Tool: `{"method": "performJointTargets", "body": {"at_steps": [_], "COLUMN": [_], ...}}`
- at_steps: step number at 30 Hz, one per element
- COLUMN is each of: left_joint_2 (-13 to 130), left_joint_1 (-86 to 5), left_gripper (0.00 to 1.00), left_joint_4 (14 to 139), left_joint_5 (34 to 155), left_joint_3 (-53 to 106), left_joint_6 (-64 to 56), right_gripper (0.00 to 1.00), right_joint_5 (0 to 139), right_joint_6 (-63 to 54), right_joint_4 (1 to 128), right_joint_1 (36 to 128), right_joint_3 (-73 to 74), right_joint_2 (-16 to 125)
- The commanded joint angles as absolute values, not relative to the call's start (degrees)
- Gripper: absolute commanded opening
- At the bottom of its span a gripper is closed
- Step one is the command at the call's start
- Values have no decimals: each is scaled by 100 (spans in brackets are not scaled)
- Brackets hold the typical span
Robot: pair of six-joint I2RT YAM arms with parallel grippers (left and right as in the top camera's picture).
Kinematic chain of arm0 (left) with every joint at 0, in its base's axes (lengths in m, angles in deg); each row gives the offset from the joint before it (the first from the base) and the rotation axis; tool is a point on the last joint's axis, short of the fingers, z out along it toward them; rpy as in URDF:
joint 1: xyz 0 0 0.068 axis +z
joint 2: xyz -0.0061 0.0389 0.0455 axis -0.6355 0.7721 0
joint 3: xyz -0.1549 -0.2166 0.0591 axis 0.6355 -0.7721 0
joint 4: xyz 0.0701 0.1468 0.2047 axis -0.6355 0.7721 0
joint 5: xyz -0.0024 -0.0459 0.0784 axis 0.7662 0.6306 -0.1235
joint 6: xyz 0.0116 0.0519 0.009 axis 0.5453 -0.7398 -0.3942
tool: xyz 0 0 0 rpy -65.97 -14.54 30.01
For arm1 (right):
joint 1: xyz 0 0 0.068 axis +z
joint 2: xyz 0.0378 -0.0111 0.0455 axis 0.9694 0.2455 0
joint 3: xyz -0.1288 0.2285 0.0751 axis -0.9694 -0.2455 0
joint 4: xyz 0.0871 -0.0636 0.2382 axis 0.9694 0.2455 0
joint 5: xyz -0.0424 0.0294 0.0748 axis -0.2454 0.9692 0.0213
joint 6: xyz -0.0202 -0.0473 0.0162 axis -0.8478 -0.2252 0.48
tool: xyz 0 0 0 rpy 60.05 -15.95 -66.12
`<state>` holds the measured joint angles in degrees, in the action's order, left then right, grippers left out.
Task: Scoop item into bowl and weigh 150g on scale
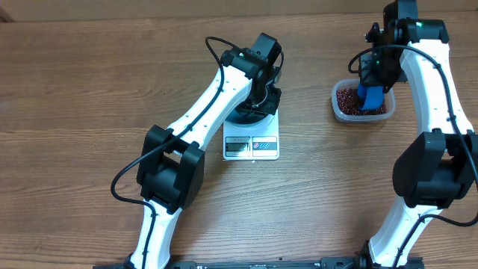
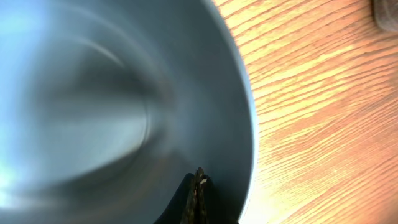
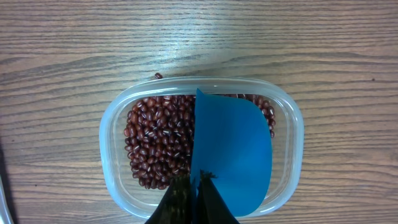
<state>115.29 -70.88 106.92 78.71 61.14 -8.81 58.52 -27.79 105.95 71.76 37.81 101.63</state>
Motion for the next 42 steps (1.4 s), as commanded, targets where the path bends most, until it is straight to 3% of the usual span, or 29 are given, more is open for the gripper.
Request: {"method": "performJointTargets", "body": {"at_steps": [1, 42], "left_joint_2": [11590, 11596], "left_joint_1": [-7105, -7186], "left_gripper": [4, 4], "left_joint_4": [10526, 9573], "left_joint_5": [8123, 8164], "left_joint_3": [6151, 6148], "left_joint_6": [-991, -991], "right_gripper": [5, 6], "right_joint_5": [5911, 5911], "right_joint_6": [-2760, -2762], "right_joint_4": [10574, 10574], "right_joint_1": [7154, 7154], "right_joint_3": [3772, 3772], "right_joint_2": [10222, 10222]}}
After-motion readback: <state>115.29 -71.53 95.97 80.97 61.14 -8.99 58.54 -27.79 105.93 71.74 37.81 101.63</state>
